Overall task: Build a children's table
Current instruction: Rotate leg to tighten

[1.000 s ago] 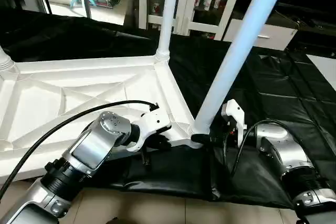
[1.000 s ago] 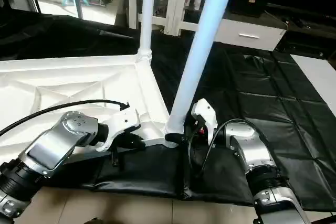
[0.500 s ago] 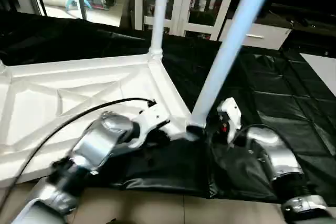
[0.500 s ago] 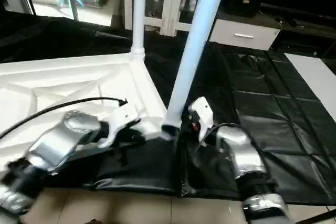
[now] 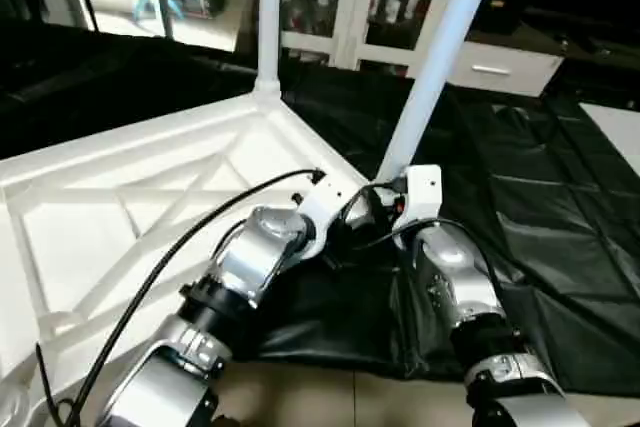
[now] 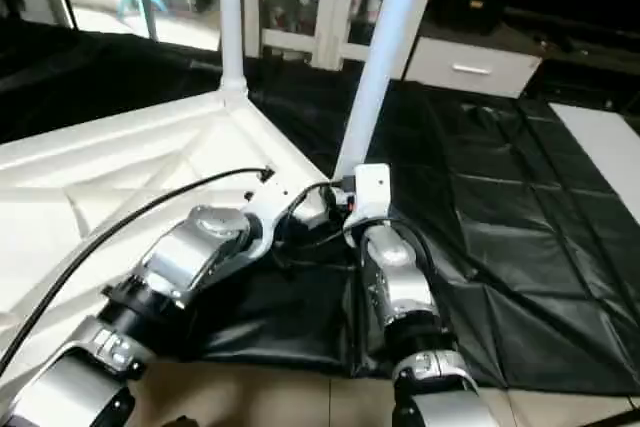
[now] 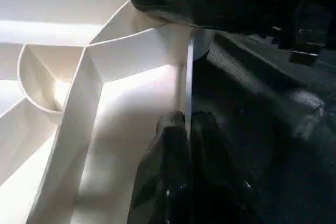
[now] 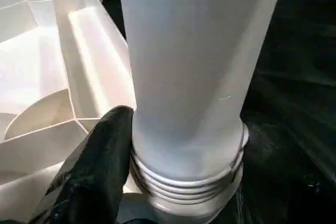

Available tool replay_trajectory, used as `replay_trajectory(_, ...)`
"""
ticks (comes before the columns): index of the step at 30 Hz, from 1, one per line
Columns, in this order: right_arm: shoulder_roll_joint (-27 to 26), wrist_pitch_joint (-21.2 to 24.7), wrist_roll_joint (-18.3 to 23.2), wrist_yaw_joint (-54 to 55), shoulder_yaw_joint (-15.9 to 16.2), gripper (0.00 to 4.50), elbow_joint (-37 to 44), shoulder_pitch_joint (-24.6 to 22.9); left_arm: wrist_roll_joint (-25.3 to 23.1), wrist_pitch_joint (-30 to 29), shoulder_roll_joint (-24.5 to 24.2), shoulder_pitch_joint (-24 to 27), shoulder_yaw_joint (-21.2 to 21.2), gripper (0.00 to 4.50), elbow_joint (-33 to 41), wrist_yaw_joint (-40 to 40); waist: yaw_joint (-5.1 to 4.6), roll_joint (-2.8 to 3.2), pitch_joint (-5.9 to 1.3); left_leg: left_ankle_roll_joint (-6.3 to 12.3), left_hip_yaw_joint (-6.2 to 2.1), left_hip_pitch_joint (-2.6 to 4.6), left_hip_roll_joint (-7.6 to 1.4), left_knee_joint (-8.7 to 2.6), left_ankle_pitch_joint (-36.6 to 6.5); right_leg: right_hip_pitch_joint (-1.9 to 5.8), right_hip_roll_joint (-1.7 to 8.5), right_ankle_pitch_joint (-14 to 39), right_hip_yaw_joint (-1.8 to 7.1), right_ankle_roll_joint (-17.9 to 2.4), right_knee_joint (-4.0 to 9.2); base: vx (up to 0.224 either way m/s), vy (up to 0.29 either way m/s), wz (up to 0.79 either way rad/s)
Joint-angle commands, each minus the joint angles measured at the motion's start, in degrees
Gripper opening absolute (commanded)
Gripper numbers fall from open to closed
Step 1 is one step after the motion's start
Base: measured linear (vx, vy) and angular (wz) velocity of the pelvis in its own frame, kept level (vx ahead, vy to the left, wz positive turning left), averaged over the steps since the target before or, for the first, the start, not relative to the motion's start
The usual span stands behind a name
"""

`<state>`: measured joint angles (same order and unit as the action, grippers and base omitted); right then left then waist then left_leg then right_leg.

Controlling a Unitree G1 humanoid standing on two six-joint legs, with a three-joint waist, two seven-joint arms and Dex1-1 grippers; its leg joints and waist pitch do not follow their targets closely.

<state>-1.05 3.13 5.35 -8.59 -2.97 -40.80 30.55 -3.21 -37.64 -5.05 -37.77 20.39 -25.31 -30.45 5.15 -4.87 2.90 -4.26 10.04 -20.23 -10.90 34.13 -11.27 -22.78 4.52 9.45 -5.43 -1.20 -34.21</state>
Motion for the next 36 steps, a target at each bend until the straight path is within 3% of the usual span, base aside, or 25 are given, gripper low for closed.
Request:
replay_trajectory(1, -1.8, -0.2, -1.7, -1.4, 2.7, 2.72, -0.9, -0.7, -0.4, 4.2, 1.2, -2.0, -1.9, 0.00, -0.3, 3.7, -0.28, 0.56, -3.56, -1.03, -0.81, 0.57, -2.59, -4.73, -12.2, 2.07, 4.59, 14.3, 3.39, -7.3, 4.01, 0.000, 0.000, 0.00)
replay_trajectory(3, -1.1, -0.7, -0.2, -3.6, 2.7, 2.72, 0.5, -1.1, -0.3, 4.5, 0.5, -1.6, -2.0, 0.00, 0.0, 2.8, -0.19, 0.52, -3.61, -0.11, -0.63, 0.36, -2.49, -4.62, -9.8, 2.34, 4.54, 11.5, 3.39, -8.1, 3.63, 0.000, 0.000, 0.00)
replay_trajectory(5, -0.4, 0.2, 3.3, -8.5, 1.7, 3.42, 3.1, -1.8, -0.3, 5.1, -0.6, -1.1, -1.6, 0.00, 0.7, 1.4, -0.12, 0.71, -3.59, 0.54, -0.67, 0.34, -2.66, -4.65, -9.6, 2.48, 4.62, 11.7, 3.38, -8.2, 3.67, 0.000, 0.000, 0.00)
replay_trajectory(7, 1.5, 2.5, 6.2, -13.8, 1.0, 3.44, 7.2, -2.9, -0.1, 5.4, -1.9, -0.3, -1.3, 0.00, 1.8, -0.5, -0.08, 0.77, -3.54, 1.09, -0.66, 0.28, -2.64, -4.66, -9.3, 2.59, 4.44, 11.0, 3.35, -8.2, 3.66, 0.000, 0.000, 0.00)
replay_trajectory(10, 3.9, 4.2, 7.2, -18.8, 1.9, 3.79, 10.5, -4.1, 0.1, 5.7, -2.9, 0.5, -1.0, 0.00, 2.6, -2.1, -0.53, 0.62, -3.57, 1.99, -0.97, -0.46, -2.66, -4.74, -8.8, 3.26, 4.64, 11.7, 3.27, -7.9, 3.67, 0.000, 0.000, 0.00)
replay_trajectory(11, 4.9, 4.4, 7.4, -20.0, 2.1, 3.86, 11.6, -4.6, 0.2, 5.9, -3.3, 0.8, -0.8, 0.00, 2.9, -2.7, -0.66, 0.69, -3.55, 1.89, -0.89, -0.17, -2.77, -4.65, -8.6, 2.83, 4.71, 12.5, 3.29, -8.2, 3.87, 0.000, 0.000, 0.00)
replay_trajectory(14, 9.7, 6.4, 8.5, -25.1, 2.1, 3.93, 14.7, -5.3, 1.4, 9.0, -6.6, 3.5, 2.2, 0.00, 6.3, -10.5, -0.48, 0.73, -3.56, 2.17, -0.81, 0.07, -2.97, -4.56, -7.5, 2.74, 4.73, 11.3, 3.41, -9.4, 3.61, 0.000, 0.000, 0.00)
replay_trajectory(16, 13.1, 6.8, 8.1, -29.3, 3.1, 4.23, 15.1, -5.4, 2.1, 10.1, -9.1, 5.2, 4.1, 0.00, 8.9, -15.4, -0.18, 0.96, -3.54, 2.23, -0.64, 0.33, -3.01, -4.44, -6.4, 2.63, 4.59, 9.2, 3.41, -10.6, 3.31, 0.000, 0.000, 0.00)
replay_trajectory(18, 16.4, 8.1, 8.8, -34.7, 3.7, 4.30, 16.0, -5.7, 3.2, 10.8, -11.6, 6.9, 5.7, 0.00, 11.8, -20.0, 0.12, 0.96, -3.29, 2.43, -0.29, 0.58, -2.90, -4.43, -7.7, 2.38, 4.53, 10.3, 3.55, -11.2, 3.54, 0.000, 0.000, 0.00)
replay_trajectory(19, 17.4, 8.5, 9.1, -36.6, 3.9, 4.40, 16.3, -5.9, 3.8, 10.9, -12.3, 7.5, 6.1, 0.00, 13.0, -21.5, 0.24, 0.95, -3.28, 2.42, -0.38, 0.44, -2.86, -4.47, -8.2, 2.60, 4.55, 11.1, 3.50, -11.1, 3.53, 0.000, 0.000, 0.00)
replay_trajectory(23, 22.9, 8.8, 8.7, -45.5, 6.4, 4.40, 19.0, -7.9, 6.0, 9.7, -15.7, 9.6, 7.5, 0.00, 17.6, -26.8, 0.47, 0.87, -3.33, 1.79, -0.56, 0.41, -3.15, -4.57, -9.0, 2.70, 4.65, 12.4, 3.39, -10.7, 3.49, 0.000, 0.000, 0.00)
replay_trajectory(27, 27.9, 10.2, 9.6, -54.4, 9.7, 4.40, 21.7, -10.0, 6.6, 8.7, -18.5, 11.4, 8.5, 0.00, 20.9, -31.0, 0.71, 0.69, -3.10, 2.37, -0.44, 0.25, -3.03, -4.57, -9.6, 2.68, 4.65, 14.2, 3.49, -10.2, 3.76, 0.000, 0.000, 0.00)
replay_trajectory(32, 29.2, 9.9, 9.5, -58.9, 11.4, 4.40, 22.3, -10.6, 6.4, 8.6, -19.2, 12.1, 8.6, 0.00, 22.0, -32.5, 0.69, 0.60, -3.09, 2.06, -0.54, 0.42, -3.03, -4.55, -10.8, 2.46, 4.64, 17.7, 3.44, -9.5, 4.14, 0.000, 0.000, 0.00)
replay_trajectory(36, 29.1, 8.5, 8.5, -59.7, 12.4, 4.24, 20.9, -10.4, 6.5, 8.1, -19.7, 12.1, 8.8, 0.00, 22.7, -32.3, 0.59, 0.52, -3.29, 2.02, -0.58, 0.35, -2.99, -4.45, -9.2, 2.58, 4.60, 15.1, 3.40, -10.2, 3.71, 0.000, 0.000, 0.00)
